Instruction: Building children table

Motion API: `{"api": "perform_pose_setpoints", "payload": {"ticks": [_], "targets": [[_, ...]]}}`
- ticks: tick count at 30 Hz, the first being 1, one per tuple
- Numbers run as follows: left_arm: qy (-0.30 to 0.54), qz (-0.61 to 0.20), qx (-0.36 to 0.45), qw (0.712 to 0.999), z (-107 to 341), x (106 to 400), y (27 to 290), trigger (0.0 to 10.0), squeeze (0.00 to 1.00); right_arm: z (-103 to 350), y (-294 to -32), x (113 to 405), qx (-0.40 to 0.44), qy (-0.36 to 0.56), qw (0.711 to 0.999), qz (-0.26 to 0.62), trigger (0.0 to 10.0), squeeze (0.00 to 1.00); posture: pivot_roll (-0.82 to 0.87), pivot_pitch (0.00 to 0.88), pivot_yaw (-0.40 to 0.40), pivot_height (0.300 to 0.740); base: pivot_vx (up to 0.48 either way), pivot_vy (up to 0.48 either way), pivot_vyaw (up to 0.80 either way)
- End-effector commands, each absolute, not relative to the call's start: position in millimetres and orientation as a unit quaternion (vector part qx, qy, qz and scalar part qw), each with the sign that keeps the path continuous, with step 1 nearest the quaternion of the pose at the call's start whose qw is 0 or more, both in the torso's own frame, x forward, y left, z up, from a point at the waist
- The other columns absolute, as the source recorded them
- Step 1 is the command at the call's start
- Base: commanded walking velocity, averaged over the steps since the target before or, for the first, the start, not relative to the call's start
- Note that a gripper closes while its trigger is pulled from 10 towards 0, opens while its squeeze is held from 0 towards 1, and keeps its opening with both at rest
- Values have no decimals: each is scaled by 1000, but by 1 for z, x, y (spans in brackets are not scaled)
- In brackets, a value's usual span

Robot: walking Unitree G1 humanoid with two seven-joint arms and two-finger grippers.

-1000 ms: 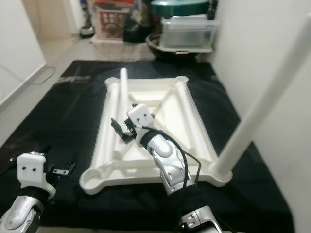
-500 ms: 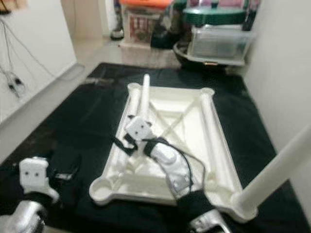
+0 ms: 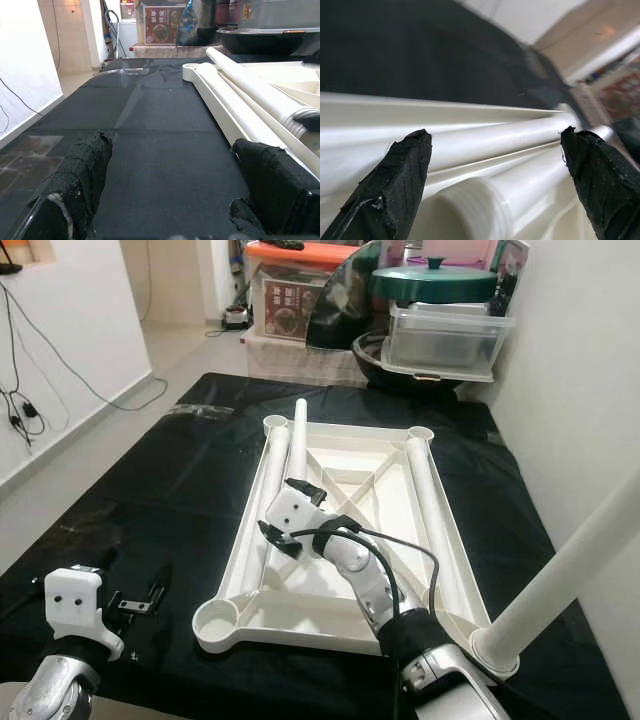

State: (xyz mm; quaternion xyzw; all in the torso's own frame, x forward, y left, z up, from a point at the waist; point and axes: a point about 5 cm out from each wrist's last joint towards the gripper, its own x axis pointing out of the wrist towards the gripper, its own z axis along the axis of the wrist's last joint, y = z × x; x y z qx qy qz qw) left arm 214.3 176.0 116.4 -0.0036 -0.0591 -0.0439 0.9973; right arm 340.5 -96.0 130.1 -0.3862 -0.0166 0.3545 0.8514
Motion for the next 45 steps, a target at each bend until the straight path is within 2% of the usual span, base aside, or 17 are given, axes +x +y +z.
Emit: {"api": "perform_pose_setpoints", "payload": {"ticks": [1,2,3,13,18,20,27,34,36,37,42,44,45], "targets": [[-53,-37,-7,998,112,215,178,10000,0,133,-93,340,-407,-21,826,389,10000,0,70,0,-53,740,0,0,0],[-53,-37,-7,998,112,215,178,10000,0,133,-93,340,-407,-21,826,389,10000,0,70,0,-53,740,0,0,0],[-53,-38,-7,998,112,215,178,10000,0,135,-99,341,-421,-8,804,420,10000,0,60,0,-50,740,0,0,0],[-55,-38,-6,998,112,218,178,10000,0,136,-117,360,-491,31,779,389,10000,0,67,0,-63,740,0,0,0],[-56,-38,-6,998,112,218,178,10000,0,132,-118,360,-506,46,760,406,10000,0,67,0,-63,740,0,0,0],[-56,-39,-6,998,112,218,177,10000,0,128,-119,357,-519,59,740,424,10000,0,65,0,-62,740,0,0,0],[-57,-41,-5,998,112,219,176,10000,0,129,-124,363,-545,75,727,411,10000,0,60,0,-64,740,0,0,0],[-58,-41,-6,997,112,220,175,10000,0,140,-122,372,-555,54,740,376,10000,0,58,0,-66,740,0,0,0],[-59,-41,-6,997,112,220,174,10000,0,146,-119,377,-548,36,762,343,10000,0,55,0,-67,740,0,0,0],[-59,-41,-6,997,112,220,174,10000,0,146,-119,377,-548,36,762,343,10000,0,55,0,-67,740,0,0,0],[-58,-41,-3,997,112,221,175,10000,0,143,-100,377,-547,11,774,318,10000,0,60,0,-65,740,0,0,0],[-58,-41,-3,997,112,221,175,10000,0,150,-92,379,-507,-12,810,293,10000,0,58,0,-65,740,0,0,0],[-58,-41,-3,997,112,221,175,10000,0,150,-92,379,-507,-12,810,293,10000,0,58,0,-65,740,0,0,0]]}}
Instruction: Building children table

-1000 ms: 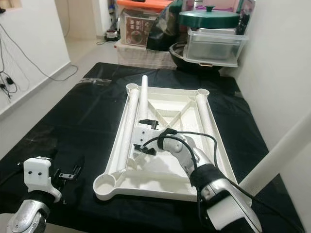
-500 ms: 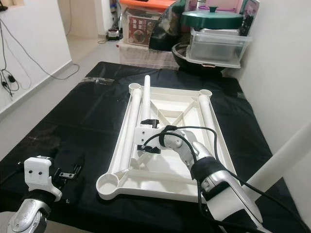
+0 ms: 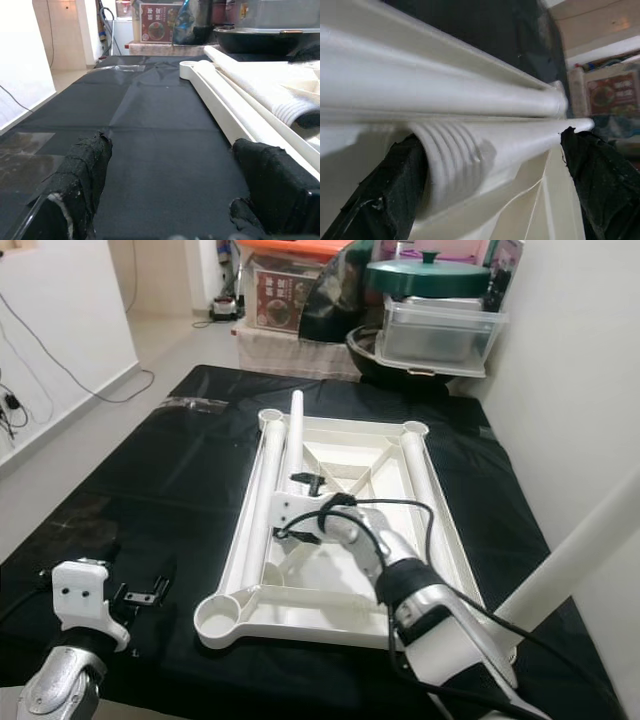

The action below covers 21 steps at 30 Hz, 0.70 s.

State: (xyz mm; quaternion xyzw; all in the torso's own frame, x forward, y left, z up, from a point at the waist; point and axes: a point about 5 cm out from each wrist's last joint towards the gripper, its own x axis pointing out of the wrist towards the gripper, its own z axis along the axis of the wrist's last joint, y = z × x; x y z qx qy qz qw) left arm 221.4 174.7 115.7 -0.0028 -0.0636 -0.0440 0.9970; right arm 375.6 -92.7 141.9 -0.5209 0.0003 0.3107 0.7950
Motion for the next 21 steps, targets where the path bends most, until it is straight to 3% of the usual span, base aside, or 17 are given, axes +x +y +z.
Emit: {"api": "perform_pose_setpoints", "payload": {"ticks": [1,3,4,8,21], "targets": [[-58,-42,-3,997,112,221,175,10000,0,152,-91,380,-495,-17,820,286,10000,0,58,0,-65,740,0,0,0],[-58,-42,-3,997,112,221,175,10000,0,155,-88,381,-483,-31,831,274,10000,0,57,0,-64,740,0,0,0],[-58,-42,-2,997,112,221,175,10000,0,154,-85,378,-458,-46,847,266,0,0,64,0,-67,740,0,0,0],[-57,-41,-1,997,112,222,175,10000,0,145,-78,370,-422,-57,867,259,0,0,65,0,-68,740,0,0,0],[-56,-45,-2,997,111,222,175,10000,0,122,-69,358,-423,-37,860,283,0,0,64,0,-67,740,0,0,0]]}}
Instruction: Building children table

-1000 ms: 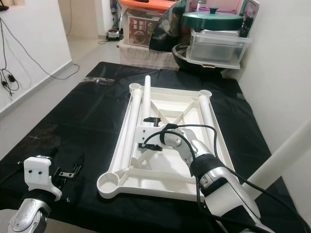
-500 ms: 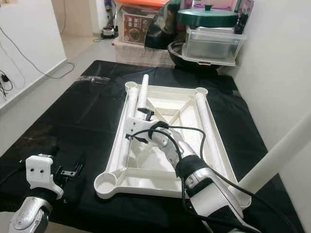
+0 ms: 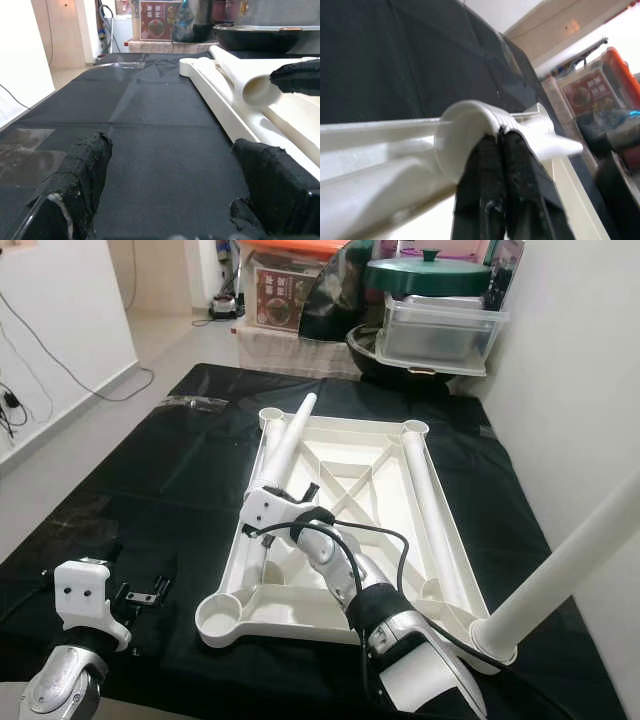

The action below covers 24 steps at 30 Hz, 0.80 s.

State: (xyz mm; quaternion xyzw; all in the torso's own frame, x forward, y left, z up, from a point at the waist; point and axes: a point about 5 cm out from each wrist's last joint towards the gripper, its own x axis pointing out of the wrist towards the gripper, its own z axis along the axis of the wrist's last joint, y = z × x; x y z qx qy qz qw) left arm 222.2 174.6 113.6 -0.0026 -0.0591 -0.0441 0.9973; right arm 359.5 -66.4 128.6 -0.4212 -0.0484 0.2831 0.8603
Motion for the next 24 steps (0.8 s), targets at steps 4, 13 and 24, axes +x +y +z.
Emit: {"api": "perform_pose_setpoints", "payload": {"ticks": [4,13,24], "targets": [[-55,-46,-2,997,111,222,174,10000,0,119,-69,357,-428,-30,859,279,0,0,65,0,-69,740,0,0,0],[-54,-47,-4,997,110,222,173,10000,0,112,-70,360,-323,39,912,249,10000,282,71,0,-75,740,0,0,0],[-53,-41,8,998,112,221,173,10000,0,130,-70,360,-181,1,955,235,10000,1000,69,0,-74,740,0,0,0]]}}
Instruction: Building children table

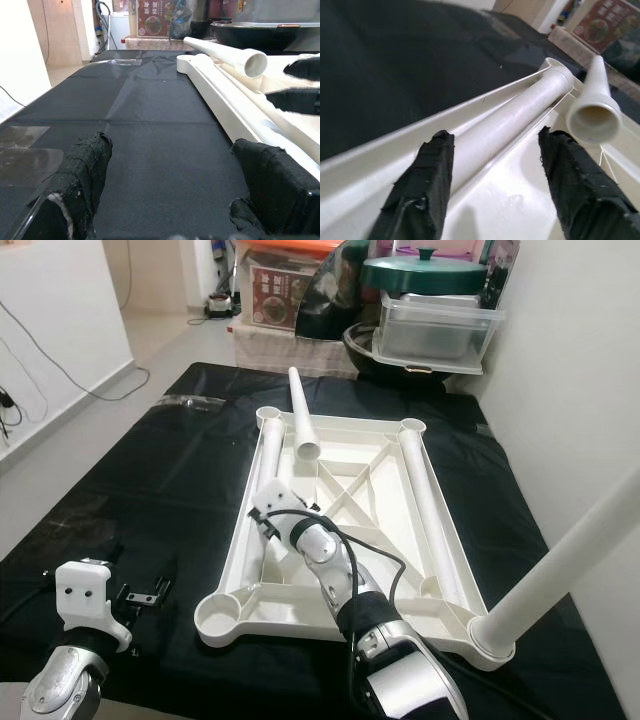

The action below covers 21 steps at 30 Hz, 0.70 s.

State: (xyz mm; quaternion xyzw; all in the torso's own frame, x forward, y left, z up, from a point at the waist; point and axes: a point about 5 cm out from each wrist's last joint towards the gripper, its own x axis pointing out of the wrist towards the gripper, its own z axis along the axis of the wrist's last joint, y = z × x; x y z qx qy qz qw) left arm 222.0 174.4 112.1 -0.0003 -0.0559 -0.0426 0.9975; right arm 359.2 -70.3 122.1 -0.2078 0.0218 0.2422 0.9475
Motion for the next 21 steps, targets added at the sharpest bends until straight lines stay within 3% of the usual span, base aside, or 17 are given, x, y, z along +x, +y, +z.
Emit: {"api": "perform_pose_setpoints", "payload": {"ticks": [1,12,21], "targets": [[-53,-37,13,998,113,221,174,10000,0,133,-70,360,-168,-7,959,230,10000,1000,69,0,-74,740,0,0,0],[-109,15,27,994,149,228,187,10000,0,150,-81,363,-39,-28,984,169,10000,1000,68,0,-67,740,0,0,0],[-127,30,15,991,158,229,192,10000,0,154,-89,365,-5,-24,991,129,10000,1000,62,0,-52,740,0,0,0]]}}
